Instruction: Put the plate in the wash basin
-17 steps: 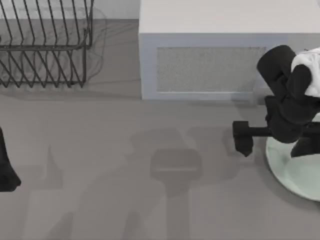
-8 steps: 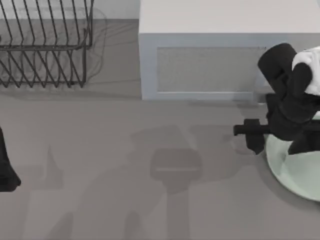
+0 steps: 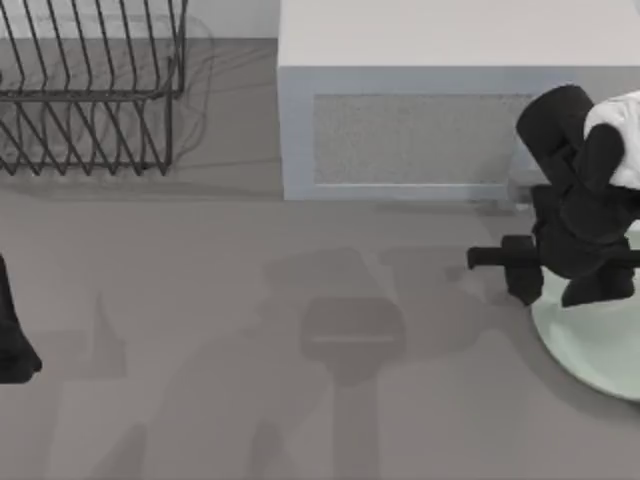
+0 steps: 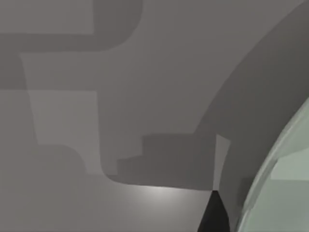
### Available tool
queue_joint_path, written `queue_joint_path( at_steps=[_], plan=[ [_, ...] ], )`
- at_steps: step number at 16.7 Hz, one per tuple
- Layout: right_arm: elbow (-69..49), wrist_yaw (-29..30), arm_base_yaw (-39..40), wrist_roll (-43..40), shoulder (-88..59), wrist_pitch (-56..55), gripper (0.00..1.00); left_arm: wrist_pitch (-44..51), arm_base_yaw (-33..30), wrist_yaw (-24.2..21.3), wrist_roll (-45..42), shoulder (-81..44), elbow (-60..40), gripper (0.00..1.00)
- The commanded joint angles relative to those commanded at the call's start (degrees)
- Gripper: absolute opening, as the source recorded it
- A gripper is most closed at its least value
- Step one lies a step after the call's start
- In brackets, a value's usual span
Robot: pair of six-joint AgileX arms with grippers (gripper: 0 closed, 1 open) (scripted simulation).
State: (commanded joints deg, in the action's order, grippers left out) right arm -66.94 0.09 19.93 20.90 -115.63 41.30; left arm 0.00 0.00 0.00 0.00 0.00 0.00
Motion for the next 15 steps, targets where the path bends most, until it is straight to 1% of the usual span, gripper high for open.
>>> queue_joint_path(
  at_steps=[5, 6, 9, 12, 15],
  plan=[
    [0.0, 0.0, 0.0, 0.0, 0.0, 0.0, 0.00, 0.0, 0.0, 0.0, 0.0, 0.0, 0.0, 1.00],
    [-1.2, 0.4, -0.6, -0.1, 4.1, -0.1, 0.00, 0.0, 0.0, 0.0, 0.0, 0.0, 0.0, 1.00],
    [-1.5, 0.0, 0.0, -0.8, 4.2, 1.9, 0.00, 0.0, 0.0, 0.0, 0.0, 0.0, 0.0, 1.00],
    [-3.9, -1.3, 1.7, -2.7, 5.3, 8.9, 0.00, 0.0, 0.0, 0.0, 0.0, 0.0, 0.0, 1.00],
    [-9.9, -2.4, 3.2, -4.5, 7.0, 20.0, 0.00, 0.0, 0.0, 0.0, 0.0, 0.0, 0.0, 1.00]
  ],
)
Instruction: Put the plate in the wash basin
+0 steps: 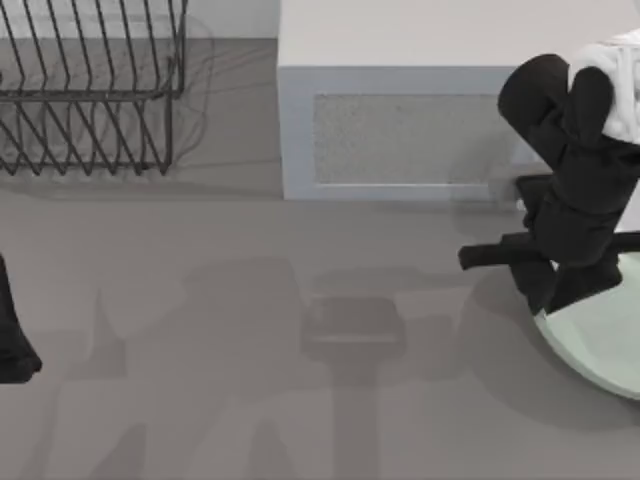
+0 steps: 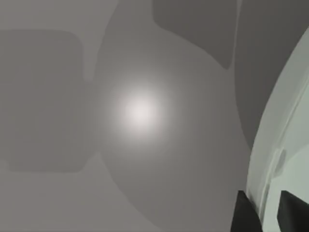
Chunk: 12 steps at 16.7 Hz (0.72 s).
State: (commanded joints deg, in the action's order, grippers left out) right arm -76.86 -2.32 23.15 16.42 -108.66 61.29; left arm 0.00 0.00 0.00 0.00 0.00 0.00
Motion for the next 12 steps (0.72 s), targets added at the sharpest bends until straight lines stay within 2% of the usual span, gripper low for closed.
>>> queue_joint_path(
  at_steps=[7, 12],
  plan=[
    [-28.1, -0.1, 0.0, -0.3, 0.5, 30.0, 0.00, 0.0, 0.0, 0.0, 0.0, 0.0, 0.0, 1.00],
    [-45.7, 1.8, -2.9, 2.5, -2.0, 38.7, 0.00, 0.0, 0.0, 0.0, 0.0, 0.0, 0.0, 1.00]
  ],
)
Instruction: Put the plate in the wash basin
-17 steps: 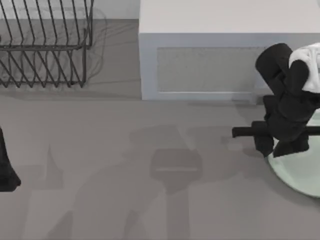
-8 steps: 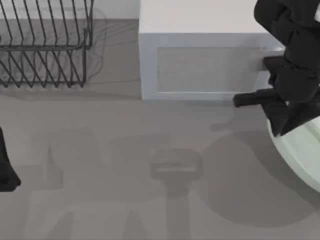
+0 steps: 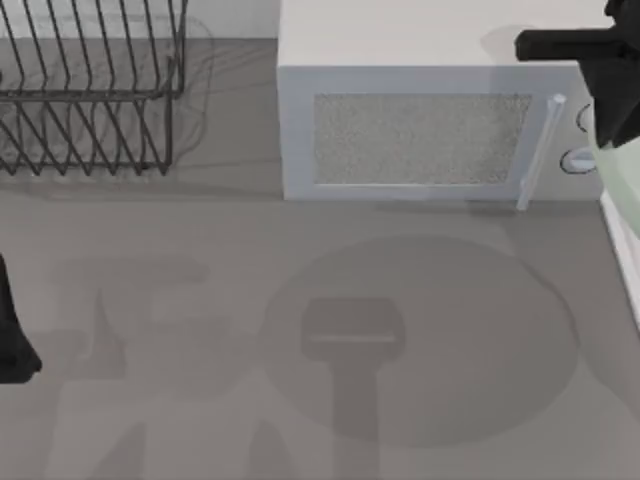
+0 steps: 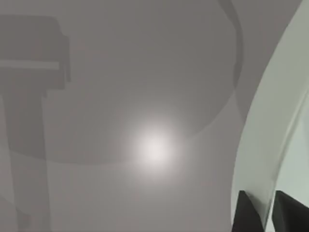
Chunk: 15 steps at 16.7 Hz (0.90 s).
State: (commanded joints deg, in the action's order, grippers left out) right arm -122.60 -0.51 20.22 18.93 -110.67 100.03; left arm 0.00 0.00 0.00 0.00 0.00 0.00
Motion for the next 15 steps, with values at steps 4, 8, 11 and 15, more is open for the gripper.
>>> queue_joint_path(
  at_steps=[4, 8, 11, 15],
  plan=[
    [-4.5, 0.9, -1.5, 1.2, -0.7, 0.3, 0.00, 0.0, 0.0, 0.0, 0.0, 0.0, 0.0, 1.00],
    [-4.4, 0.8, -1.2, 1.2, -0.5, 0.2, 0.00, 0.0, 0.0, 0.0, 0.0, 0.0, 0.0, 1.00],
    [-6.4, 1.5, -2.0, 0.8, -1.8, 0.6, 0.00, 0.0, 0.0, 0.0, 0.0, 0.0, 0.0, 1.00],
    [-17.2, 3.5, -6.3, -2.7, -8.6, 1.9, 0.00, 0.0, 0.0, 0.0, 0.0, 0.0, 0.0, 1.00]
  ],
)
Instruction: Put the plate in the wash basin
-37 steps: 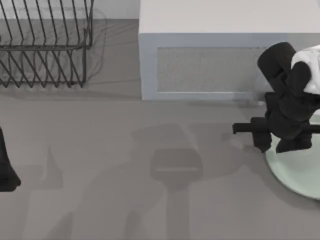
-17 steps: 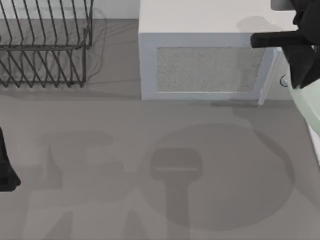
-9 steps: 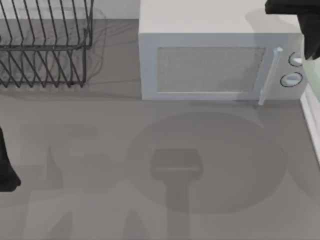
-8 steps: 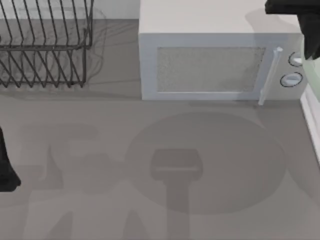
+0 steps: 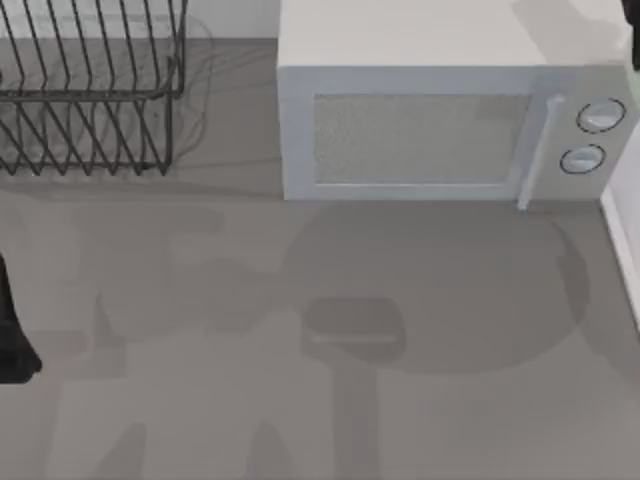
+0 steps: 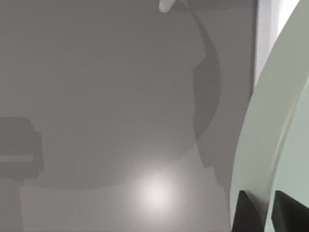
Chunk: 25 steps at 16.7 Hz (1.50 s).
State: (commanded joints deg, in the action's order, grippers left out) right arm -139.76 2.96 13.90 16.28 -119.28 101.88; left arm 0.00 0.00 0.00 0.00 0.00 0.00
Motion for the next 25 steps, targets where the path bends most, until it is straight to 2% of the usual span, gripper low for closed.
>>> queue_joint_path(
  at_steps=[4, 7, 11, 16, 25],
  plan=[
    [-16.1, 1.1, -9.2, -7.1, -14.6, 0.1, 0.00, 0.0, 0.0, 0.0, 0.0, 0.0, 0.0, 1.00],
    [-23.8, 0.3, -15.6, -13.2, -26.7, -0.2, 0.00, 0.0, 0.0, 0.0, 0.0, 0.0, 0.0, 1.00],
    [-26.8, -2.1, -18.3, -19.0, -35.3, -1.0, 0.00, 0.0, 0.0, 0.0, 0.0, 0.0, 0.0, 1.00],
    [-26.6, -2.4, -18.6, -19.6, -36.1, -1.1, 0.00, 0.0, 0.0, 0.0, 0.0, 0.0, 0.0, 1.00],
    [-26.6, -2.4, -18.6, -19.6, -36.1, -1.1, 0.68, 0.0, 0.0, 0.0, 0.0, 0.0, 0.0, 1.00]
  ],
)
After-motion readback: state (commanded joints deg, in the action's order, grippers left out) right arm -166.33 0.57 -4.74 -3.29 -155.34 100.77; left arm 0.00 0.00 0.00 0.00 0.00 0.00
